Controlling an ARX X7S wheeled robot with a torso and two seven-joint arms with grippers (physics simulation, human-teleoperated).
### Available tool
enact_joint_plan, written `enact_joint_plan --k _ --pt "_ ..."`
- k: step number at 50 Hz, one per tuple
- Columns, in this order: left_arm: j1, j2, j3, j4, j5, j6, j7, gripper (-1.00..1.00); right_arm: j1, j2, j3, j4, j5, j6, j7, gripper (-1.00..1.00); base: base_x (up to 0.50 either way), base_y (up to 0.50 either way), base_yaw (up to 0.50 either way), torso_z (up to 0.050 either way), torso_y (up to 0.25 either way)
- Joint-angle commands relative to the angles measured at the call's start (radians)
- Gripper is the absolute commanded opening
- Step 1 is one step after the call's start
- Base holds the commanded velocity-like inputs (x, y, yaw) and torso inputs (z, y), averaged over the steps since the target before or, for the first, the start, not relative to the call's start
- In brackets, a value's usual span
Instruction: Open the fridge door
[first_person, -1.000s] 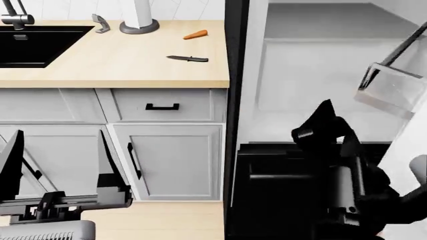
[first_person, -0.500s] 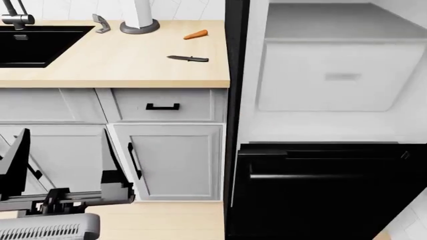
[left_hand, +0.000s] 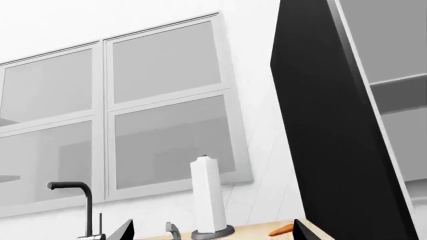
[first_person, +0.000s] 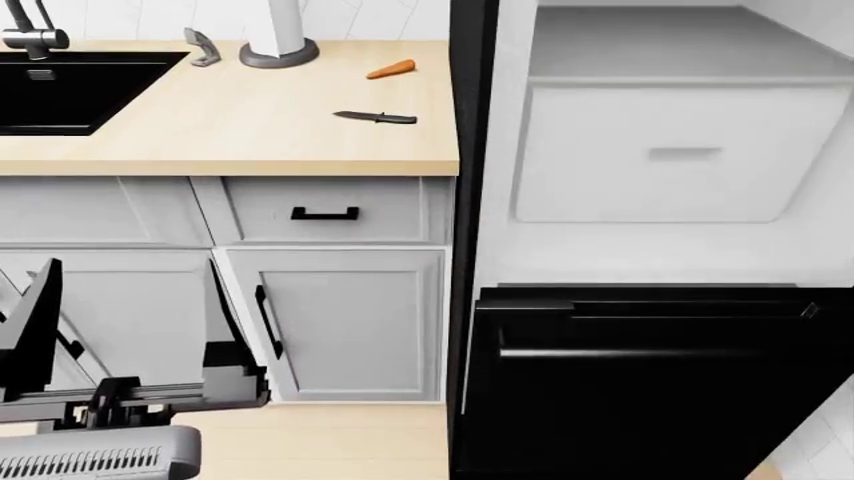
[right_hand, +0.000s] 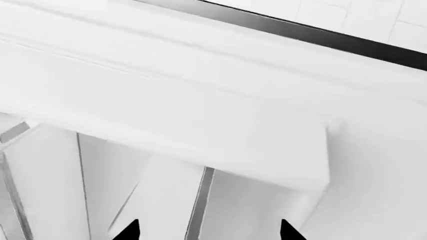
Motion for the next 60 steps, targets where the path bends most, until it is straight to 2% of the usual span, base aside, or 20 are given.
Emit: enact_joint_plan --k 1,18,35,49,60 --pt "0.006 -0.004 -0.001 -0.002 -0.002 0.003 -0.003 1.00 0.070 -0.009 0.154 0.356 0.132 0.114 0.028 1.00 0.01 -0.01 0.00 0.000 0.000" --pt "-0.001 -0.007 0.002 -0.002 0.002 -0.009 -0.009 1.00 0.113 0.080 0.273 0.581 0.331 0.271 -0.049 1.00 0.00 0.00 0.00 0.000 0.000" --pt "-0.005 -0.009 0.005 -0.006 0.004 -0.010 -0.014 1.00 0.124 0.182 0.317 0.721 0.396 0.383 -0.106 1.00 0.01 0.00 0.01 0.000 0.000" --pt "-0.022 -0.009 0.017 -0.025 -0.008 -0.010 -0.008 1.00 0.221 0.329 0.255 1.045 0.507 0.550 -0.266 1.00 0.01 -0.01 0.01 0.001 0.000" --pt "-0.012 -0.014 0.008 -0.027 -0.021 -0.001 -0.011 1.00 0.210 0.319 0.218 0.997 0.447 0.561 -0.196 1.00 0.00 0.00 0.00 0.000 0.000"
